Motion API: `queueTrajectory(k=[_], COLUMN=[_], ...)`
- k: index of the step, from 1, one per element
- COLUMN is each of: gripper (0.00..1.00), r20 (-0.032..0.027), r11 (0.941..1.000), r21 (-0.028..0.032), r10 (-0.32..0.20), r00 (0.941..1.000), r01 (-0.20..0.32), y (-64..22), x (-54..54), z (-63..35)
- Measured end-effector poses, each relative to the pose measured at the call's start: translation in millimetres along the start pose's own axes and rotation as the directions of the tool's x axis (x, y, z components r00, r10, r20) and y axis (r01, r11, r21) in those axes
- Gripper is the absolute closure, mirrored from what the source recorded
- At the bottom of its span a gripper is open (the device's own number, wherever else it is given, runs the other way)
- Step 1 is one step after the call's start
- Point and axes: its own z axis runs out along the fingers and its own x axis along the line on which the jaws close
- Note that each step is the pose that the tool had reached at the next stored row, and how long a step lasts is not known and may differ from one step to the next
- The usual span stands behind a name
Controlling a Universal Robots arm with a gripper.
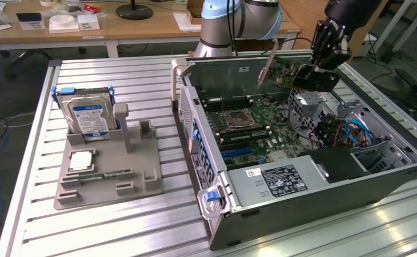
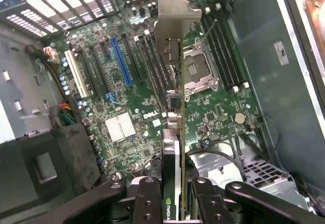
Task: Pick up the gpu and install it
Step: 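Insert the gpu into the slot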
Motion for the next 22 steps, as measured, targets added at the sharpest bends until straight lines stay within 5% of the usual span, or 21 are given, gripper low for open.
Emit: queueTrajectory(k=[8,18,22], gripper=[0.73,0.73,0.73], r20=[-0.0057,-0.0137,-0.0138], r11=[0.994,0.9622,0.962], r21=[-0.0027,-0.0078,-0.0078], r10=[-0.109,-0.272,-0.273], r00=[0.994,0.9621,0.9619], r01=[0.109,0.272,0.273], y=[0.0,0.0,0.0], x=[0.0,0.0,0.0], z=[0.2,0.4,0.4])
